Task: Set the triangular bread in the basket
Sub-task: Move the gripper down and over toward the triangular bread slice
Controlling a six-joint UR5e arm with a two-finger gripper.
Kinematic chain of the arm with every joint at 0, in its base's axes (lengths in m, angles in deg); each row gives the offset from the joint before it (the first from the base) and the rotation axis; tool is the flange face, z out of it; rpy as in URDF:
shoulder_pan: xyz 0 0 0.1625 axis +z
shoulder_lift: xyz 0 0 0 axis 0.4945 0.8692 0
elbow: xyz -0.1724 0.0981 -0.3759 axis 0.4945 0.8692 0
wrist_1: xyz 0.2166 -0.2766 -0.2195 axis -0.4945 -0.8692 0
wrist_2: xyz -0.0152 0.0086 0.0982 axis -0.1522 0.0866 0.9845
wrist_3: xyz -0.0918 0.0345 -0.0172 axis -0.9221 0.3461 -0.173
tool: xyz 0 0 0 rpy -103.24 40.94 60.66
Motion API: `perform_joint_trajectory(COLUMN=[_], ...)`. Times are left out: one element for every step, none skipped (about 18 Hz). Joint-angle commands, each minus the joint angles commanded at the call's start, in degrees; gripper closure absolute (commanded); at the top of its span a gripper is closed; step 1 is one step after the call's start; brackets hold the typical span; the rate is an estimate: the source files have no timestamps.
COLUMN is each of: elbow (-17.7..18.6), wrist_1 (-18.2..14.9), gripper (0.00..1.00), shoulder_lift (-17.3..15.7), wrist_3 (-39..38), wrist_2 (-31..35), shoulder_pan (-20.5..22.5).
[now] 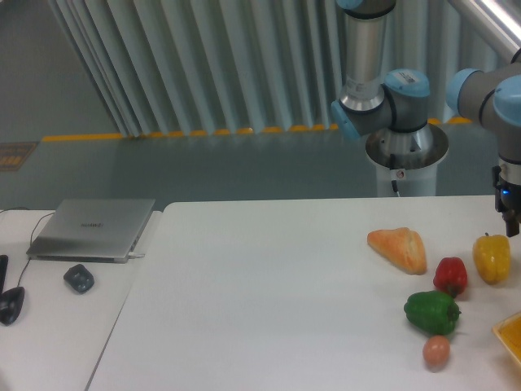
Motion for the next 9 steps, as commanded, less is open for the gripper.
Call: perform_joint_trajectory(elbow=[0.1, 0.2, 0.1, 0.1, 0.0, -0.1, 0.0, -0.1, 0.0], wrist_1=[0.0, 0.0, 0.0, 0.0, 0.0, 0.0, 0.1, 0.3, 1.0], gripper=[0.0, 0.0, 0.0, 0.0, 0.0, 0.0, 0.0, 0.0, 0.0], shoulder_lift=[0.0, 0.0, 0.0, 0.0, 0.0, 0.1, 0.2, 0.2, 0.5], wrist_3=[-0.2, -0.1, -0.2, -0.3, -0.5, -1.6, -3.8, -6.7, -8.3], wrist_2=[0.0, 0.0, 0.0, -0.1, -0.1, -0.1, -0.4, -2.2, -5.3], shoulder_pan=[-0.1, -0.2, -0.3, -0.6, -0.7, -0.8, -1.1, -1.8, -1.7])
